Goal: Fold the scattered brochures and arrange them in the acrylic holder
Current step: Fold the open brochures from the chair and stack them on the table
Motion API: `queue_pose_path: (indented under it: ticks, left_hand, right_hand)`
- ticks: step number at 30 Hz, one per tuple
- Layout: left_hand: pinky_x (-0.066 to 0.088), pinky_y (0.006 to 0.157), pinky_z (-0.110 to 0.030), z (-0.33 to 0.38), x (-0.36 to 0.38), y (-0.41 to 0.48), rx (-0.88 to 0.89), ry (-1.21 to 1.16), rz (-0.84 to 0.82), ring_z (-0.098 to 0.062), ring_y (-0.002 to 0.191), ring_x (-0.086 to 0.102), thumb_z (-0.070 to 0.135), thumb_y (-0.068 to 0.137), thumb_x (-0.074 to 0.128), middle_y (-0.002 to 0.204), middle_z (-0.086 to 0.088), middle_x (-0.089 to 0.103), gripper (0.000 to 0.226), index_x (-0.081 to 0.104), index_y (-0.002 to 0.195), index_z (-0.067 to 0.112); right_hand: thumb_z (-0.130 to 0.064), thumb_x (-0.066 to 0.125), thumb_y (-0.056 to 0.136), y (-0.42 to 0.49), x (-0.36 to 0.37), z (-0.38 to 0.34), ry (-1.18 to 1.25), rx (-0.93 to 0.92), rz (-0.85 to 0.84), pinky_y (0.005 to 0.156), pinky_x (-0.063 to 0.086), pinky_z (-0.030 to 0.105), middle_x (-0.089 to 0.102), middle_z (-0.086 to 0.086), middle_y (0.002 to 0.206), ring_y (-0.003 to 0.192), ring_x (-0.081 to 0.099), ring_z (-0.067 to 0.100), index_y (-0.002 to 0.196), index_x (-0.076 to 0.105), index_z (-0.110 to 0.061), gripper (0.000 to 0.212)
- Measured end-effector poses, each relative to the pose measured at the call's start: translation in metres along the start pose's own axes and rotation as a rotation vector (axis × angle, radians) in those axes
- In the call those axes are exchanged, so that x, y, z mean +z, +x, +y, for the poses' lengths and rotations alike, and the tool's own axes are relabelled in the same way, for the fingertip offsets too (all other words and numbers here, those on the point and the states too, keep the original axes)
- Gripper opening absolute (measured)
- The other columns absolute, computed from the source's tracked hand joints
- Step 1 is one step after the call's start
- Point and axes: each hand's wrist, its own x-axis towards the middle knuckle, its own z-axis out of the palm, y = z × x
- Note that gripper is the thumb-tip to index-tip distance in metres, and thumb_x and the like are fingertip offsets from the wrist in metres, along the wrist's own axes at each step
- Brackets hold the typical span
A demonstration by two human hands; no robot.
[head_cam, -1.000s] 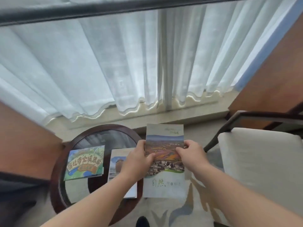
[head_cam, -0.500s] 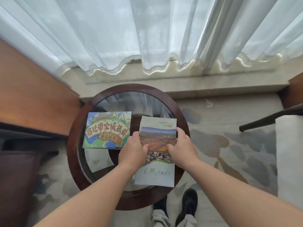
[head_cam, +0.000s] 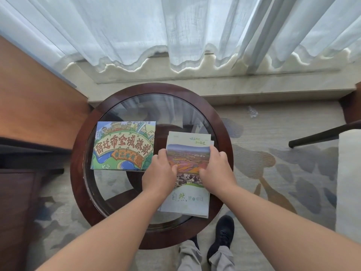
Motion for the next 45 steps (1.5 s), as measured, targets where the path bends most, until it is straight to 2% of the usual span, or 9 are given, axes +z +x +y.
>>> queue_pose_path:
  ticks: [5, 9, 12, 14, 16, 22, 35, 38, 45]
  left_hand:
    - [0.040, 0.065, -0.034, 0.000, -0.002, 0.002, 0.021, 0.031, 0.033, -0.019, 0.083, 0.050, 0.037, 0.094, 0.056, 0.105, -0.001, 0.047, 0.038, 0.040, 0.125, 0.022]
    - [0.041, 0.090, -0.037, 0.013, 0.008, 0.007, 0.252, 0.149, 0.192, -0.023, 0.110, 0.042, 0.041, 0.091, 0.055, 0.125, -0.006, 0.043, 0.062, 0.032, 0.143, 0.016]
    - [0.013, 0.118, -0.044, 0.036, 0.030, 0.019, 0.336, 0.221, 0.111, -0.030, 0.145, 0.014, 0.048, 0.094, 0.043, 0.157, -0.014, 0.020, 0.071, 0.019, 0.152, 0.014]
    - [-0.006, 0.120, -0.045, 0.042, 0.049, 0.025, 0.320, 0.294, 0.039, -0.027, 0.150, -0.009, 0.052, 0.096, 0.024, 0.164, -0.013, -0.004, 0.074, 0.003, 0.156, 0.014]
    - [-0.014, 0.119, -0.046, 0.039, 0.064, 0.025, 0.335, 0.374, 0.053, -0.026, 0.149, -0.016, 0.055, 0.094, 0.008, 0.163, -0.013, -0.012, 0.075, -0.004, 0.155, 0.013]
    - [0.007, 0.119, -0.049, 0.015, 0.074, 0.002, 0.516, 0.426, 0.144, -0.031, 0.148, 0.020, 0.048, 0.096, 0.025, 0.158, -0.018, 0.025, 0.069, 0.030, 0.150, 0.005]
    - [0.011, 0.117, -0.055, -0.031, 0.078, -0.069, 0.467, 0.525, -0.042, -0.032, 0.149, 0.011, 0.057, 0.093, 0.025, 0.161, -0.018, 0.012, 0.077, 0.017, 0.153, 0.009]
    - [0.000, 0.120, -0.049, -0.017, 0.062, -0.068, 0.401, 0.556, -0.108, -0.029, 0.151, -0.001, 0.061, 0.092, 0.030, 0.164, -0.012, 0.004, 0.080, 0.011, 0.156, 0.017]
    - [0.016, 0.117, -0.043, 0.101, 0.020, -0.074, 0.607, 0.407, -0.103, -0.027, 0.146, 0.015, 0.049, 0.093, 0.047, 0.158, -0.008, 0.020, 0.066, 0.027, 0.150, 0.021]
  right_hand:
    - [-0.025, 0.069, 0.085, 0.003, -0.006, 0.005, -0.240, -0.157, 0.023, 0.089, 0.045, 0.035, 0.032, 0.006, 0.131, 0.109, 0.044, 0.024, 0.153, 0.011, -0.020, 0.090]
    - [-0.046, 0.076, 0.078, 0.015, -0.015, 0.012, -0.592, -0.349, -0.015, 0.115, 0.027, 0.044, -0.005, 0.004, 0.162, 0.145, 0.010, 0.032, 0.155, -0.004, -0.023, 0.114]
    - [-0.048, 0.074, 0.079, 0.023, -0.016, 0.020, -0.695, -0.374, -0.098, 0.122, 0.012, 0.046, -0.014, 0.000, 0.164, 0.151, -0.007, 0.028, 0.156, -0.008, -0.022, 0.115]
    - [-0.049, 0.072, 0.081, 0.025, -0.013, 0.024, -0.692, -0.363, -0.100, 0.121, 0.009, 0.047, -0.015, -0.003, 0.164, 0.151, -0.007, 0.026, 0.156, -0.009, -0.024, 0.113]
    - [-0.050, 0.072, 0.081, 0.026, -0.010, 0.028, -0.685, -0.354, -0.084, 0.120, 0.009, 0.051, -0.017, -0.005, 0.164, 0.151, -0.006, 0.025, 0.155, -0.012, -0.026, 0.114]
    - [-0.050, 0.068, 0.085, 0.025, -0.009, 0.030, -0.706, -0.335, -0.087, 0.118, 0.010, 0.055, -0.024, -0.007, 0.162, 0.151, -0.006, 0.024, 0.153, -0.018, -0.029, 0.111]
    - [-0.047, 0.073, 0.082, 0.022, -0.013, 0.021, -0.706, -0.302, -0.152, 0.118, 0.010, 0.058, -0.023, -0.003, 0.162, 0.151, -0.007, 0.027, 0.154, -0.017, -0.025, 0.117]
    - [-0.047, 0.068, 0.086, 0.012, -0.025, 0.023, -0.612, -0.291, -0.121, 0.120, 0.014, 0.053, -0.013, 0.000, 0.165, 0.151, 0.000, 0.028, 0.156, -0.006, -0.024, 0.104]
    - [-0.046, 0.054, 0.093, -0.061, -0.127, 0.069, -0.376, -0.177, 0.133, 0.111, 0.035, 0.044, 0.032, 0.005, 0.155, 0.142, 0.028, 0.027, 0.151, 0.028, -0.020, 0.068]
